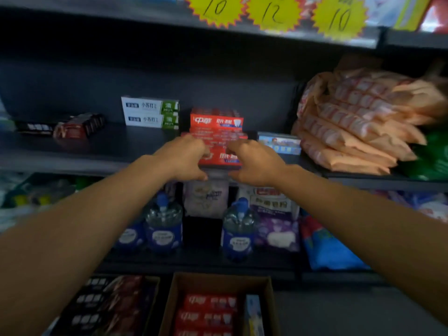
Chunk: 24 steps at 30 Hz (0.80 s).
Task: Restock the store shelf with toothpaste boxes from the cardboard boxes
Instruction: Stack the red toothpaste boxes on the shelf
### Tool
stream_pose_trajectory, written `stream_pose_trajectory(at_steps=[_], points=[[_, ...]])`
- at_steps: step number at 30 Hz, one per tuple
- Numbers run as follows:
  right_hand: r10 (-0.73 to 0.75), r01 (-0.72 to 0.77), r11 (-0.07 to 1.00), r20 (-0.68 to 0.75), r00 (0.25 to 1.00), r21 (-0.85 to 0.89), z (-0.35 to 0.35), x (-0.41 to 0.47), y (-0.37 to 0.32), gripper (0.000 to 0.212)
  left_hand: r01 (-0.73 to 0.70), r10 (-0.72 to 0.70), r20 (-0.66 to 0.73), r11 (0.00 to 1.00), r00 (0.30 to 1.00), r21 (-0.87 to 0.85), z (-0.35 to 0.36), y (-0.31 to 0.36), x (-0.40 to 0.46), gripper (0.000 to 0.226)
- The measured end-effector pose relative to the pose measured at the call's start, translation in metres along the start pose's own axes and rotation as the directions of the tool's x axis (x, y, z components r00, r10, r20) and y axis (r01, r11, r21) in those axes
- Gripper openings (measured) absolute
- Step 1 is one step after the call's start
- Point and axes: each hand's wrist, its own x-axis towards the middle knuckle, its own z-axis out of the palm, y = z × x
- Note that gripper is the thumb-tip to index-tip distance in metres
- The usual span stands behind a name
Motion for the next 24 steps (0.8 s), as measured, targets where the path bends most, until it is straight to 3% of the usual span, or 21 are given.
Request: stream_pose_trajectory(at_steps=[4,9,15,18,24], points=[[-0.018,0.014,0.999,0.084,0.996,0.048,0.042,-0.046,-0.013,0.046,-0.004,0.006,0.093,1.000,0.996,-0.015,0.045,0.015,-0.032,0.025],[-0.031,-0.006,0.990,0.263,0.964,0.139,0.129,-0.100,-0.026,0.043,-0.016,0.023,0.279,1.000,0.960,-0.027,0.136,0.027,-0.057,0.056],[-0.065,-0.046,0.972,0.453,0.889,0.230,0.243,-0.138,-0.032,0.046,0.046,0.027,0.480,0.989,0.877,-0.139,0.240,0.027,-0.075,0.017],[-0.057,-0.105,0.958,0.535,0.843,0.268,0.294,-0.149,-0.032,0.059,0.084,0.023,0.540,0.981,0.842,-0.173,0.286,0.016,-0.080,0.023],[-0.044,-0.191,0.944,0.678,0.734,0.268,0.370,-0.174,-0.037,0.063,0.142,0.000,0.624,0.974,0.781,-0.177,0.357,0.002,-0.090,0.030]])
